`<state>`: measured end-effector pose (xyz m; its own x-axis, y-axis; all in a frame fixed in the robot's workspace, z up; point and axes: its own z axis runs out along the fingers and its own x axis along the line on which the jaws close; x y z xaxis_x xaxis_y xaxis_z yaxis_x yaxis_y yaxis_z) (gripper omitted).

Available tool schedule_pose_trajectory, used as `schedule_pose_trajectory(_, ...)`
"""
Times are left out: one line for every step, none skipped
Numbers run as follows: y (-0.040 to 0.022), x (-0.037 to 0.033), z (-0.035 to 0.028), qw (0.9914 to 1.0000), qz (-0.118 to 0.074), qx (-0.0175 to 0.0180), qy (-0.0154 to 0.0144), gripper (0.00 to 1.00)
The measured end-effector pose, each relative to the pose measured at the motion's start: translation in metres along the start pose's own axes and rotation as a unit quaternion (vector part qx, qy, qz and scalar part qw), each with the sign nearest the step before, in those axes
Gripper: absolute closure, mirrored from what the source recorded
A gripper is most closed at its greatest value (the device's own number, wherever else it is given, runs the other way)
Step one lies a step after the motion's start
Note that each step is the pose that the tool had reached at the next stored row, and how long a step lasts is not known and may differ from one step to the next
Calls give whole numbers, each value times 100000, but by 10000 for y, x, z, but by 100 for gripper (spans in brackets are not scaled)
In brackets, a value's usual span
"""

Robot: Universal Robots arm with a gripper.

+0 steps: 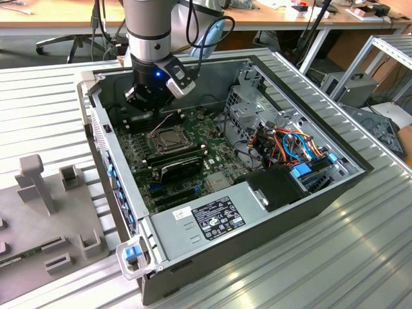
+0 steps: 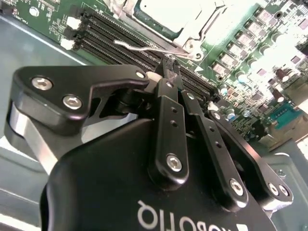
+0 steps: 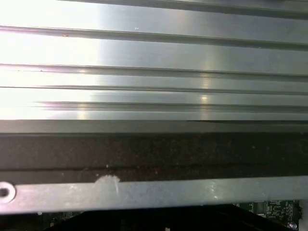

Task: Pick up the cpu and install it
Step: 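Install the first cpu locking lever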

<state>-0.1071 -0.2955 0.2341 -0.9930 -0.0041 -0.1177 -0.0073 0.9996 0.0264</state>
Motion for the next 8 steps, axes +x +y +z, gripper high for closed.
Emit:
schedule_pose_trajectory(-8,0,0,99996,102,-867,-7,89)
schedule_pose_trajectory(-19,0,0,99985,207,-1723,-17,89)
schedule_pose_trajectory(-35,1,0,99964,322,-2659,-22,89)
schedule_pose_trajectory(-46,0,-1,99950,379,-3123,-29,89)
schedule_pose_trajectory(-52,0,-1,99949,374,-3168,-23,89)
schedule_pose_trajectory(-67,0,-2,99947,383,-3232,-27,89)
schedule_pose_trajectory(-103,0,-3,99939,410,-3468,-28,89)
schedule_pose_trajectory(-124,1,-3,99934,431,-3597,-32,89)
